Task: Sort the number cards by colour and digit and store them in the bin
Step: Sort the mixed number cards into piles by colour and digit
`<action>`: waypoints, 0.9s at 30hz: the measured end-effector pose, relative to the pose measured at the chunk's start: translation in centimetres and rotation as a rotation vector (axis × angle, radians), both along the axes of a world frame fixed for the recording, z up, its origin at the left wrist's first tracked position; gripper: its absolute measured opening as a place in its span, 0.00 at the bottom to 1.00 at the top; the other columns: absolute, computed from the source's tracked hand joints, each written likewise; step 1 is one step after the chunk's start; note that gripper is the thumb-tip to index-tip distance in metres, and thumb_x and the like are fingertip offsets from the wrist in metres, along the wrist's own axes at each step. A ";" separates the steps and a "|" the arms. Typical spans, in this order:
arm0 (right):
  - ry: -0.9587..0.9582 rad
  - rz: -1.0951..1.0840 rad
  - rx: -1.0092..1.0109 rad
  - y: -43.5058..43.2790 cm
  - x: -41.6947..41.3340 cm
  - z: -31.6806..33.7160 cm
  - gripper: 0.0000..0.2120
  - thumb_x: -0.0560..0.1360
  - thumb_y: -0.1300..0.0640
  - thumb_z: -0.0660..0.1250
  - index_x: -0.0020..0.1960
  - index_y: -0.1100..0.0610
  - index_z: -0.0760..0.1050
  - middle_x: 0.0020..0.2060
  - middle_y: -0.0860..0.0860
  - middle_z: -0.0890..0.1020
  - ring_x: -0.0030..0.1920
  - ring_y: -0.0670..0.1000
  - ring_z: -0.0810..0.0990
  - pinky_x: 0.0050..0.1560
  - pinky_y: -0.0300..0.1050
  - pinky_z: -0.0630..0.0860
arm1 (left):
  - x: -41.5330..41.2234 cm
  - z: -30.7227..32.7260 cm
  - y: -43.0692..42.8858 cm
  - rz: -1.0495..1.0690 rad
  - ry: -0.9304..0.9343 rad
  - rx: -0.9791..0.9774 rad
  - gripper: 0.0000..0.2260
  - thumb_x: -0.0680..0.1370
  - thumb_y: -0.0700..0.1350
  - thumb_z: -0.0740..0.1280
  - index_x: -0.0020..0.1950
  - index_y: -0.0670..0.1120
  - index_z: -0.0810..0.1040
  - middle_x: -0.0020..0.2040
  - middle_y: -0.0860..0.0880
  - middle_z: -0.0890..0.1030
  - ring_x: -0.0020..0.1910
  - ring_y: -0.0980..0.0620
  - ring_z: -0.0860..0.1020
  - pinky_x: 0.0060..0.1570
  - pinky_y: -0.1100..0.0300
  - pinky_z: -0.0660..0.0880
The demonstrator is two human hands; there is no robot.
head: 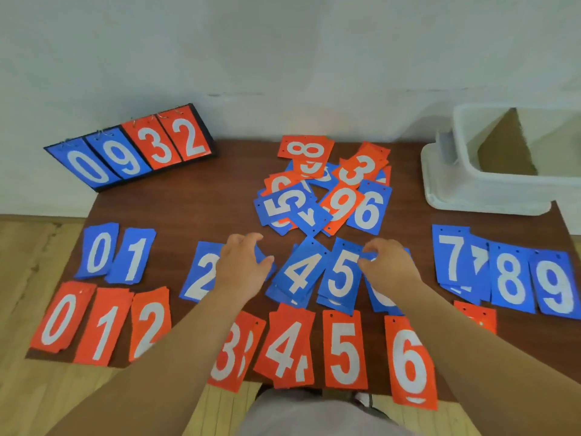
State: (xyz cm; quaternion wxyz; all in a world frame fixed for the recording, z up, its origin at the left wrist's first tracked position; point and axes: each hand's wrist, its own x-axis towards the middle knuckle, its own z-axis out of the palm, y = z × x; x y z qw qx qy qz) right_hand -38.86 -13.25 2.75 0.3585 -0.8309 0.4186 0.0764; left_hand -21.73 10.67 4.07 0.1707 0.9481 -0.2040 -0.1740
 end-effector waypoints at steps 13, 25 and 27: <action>0.244 -0.506 -0.088 -6.2 12.5 -5.1 0.30 0.72 0.43 0.76 0.67 0.53 0.70 0.67 0.58 0.65 0.65 0.64 0.67 0.61 0.54 0.71 | 13.0 -6.8 -8.4 -0.196 -0.031 0.180 0.31 0.75 0.60 0.73 0.75 0.56 0.65 0.69 0.48 0.70 0.68 0.42 0.69 0.61 0.45 0.71; -0.077 -0.745 -0.053 -5.8 8.2 -2.8 0.18 0.77 0.60 0.68 0.65 0.49 0.72 0.58 0.53 0.78 0.40 0.52 0.79 0.32 0.42 0.72 | 12.3 -5.7 -7.7 -0.024 -0.005 -0.085 0.26 0.75 0.48 0.75 0.71 0.52 0.71 0.61 0.47 0.76 0.60 0.45 0.76 0.58 0.49 0.76; -0.154 -0.751 -0.064 -4.9 6.5 -1.8 0.16 0.79 0.60 0.66 0.65 0.48 0.72 0.55 0.51 0.79 0.40 0.47 0.78 0.31 0.41 0.71 | 11.9 -5.1 -7.1 -0.005 0.012 -0.183 0.18 0.79 0.44 0.70 0.69 0.51 0.74 0.60 0.48 0.80 0.59 0.45 0.78 0.56 0.48 0.77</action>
